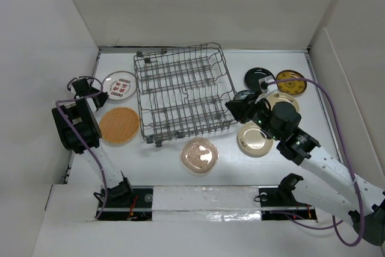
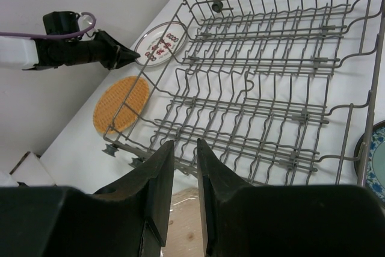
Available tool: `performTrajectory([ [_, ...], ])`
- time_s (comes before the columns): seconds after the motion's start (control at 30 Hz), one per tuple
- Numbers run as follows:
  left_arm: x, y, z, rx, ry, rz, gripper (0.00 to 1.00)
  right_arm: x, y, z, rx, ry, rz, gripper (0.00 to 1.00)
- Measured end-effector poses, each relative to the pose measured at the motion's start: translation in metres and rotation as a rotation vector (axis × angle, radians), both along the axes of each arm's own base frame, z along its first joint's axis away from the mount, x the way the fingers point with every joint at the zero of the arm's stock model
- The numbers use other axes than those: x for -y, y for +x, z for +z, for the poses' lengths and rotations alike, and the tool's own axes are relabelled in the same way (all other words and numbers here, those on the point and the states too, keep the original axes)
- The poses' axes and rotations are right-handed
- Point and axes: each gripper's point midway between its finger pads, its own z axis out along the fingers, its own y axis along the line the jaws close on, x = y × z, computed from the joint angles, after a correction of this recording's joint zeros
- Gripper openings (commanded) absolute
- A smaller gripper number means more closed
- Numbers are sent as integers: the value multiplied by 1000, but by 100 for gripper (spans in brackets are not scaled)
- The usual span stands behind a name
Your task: Load the plates into the dish rack
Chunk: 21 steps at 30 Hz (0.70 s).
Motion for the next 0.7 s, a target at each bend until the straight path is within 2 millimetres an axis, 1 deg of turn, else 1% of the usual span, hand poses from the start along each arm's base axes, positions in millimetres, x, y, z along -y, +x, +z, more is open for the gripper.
performTrajectory([
  [0.1,-1,0,1,26,-12,13,0,0,0,0,1,-2,-4,28],
  [0.2,1,-10,1,39,-18,29,0,1,1,0,2,-3,-12,28],
  [0.27,-1,-18,10,64,-4,38,0,2,2,0,2,-2,-17,27],
  [0.33,-2,-23,29,101,21,45,0,2,2,0,2,-3,-20,27],
  [0.47,-10,-22,85,228,115,54,0,1,1,0,3,-3,-18,27],
  [0.57,-12,-22,119,319,167,61,0,0,1,-1,1,-5,-17,27],
  [0.63,-13,-22,137,362,194,63,0,-1,2,-2,-2,-7,-17,28],
  [0.7,-14,-23,147,386,211,63,0,-2,4,-5,-7,-13,-20,29],
])
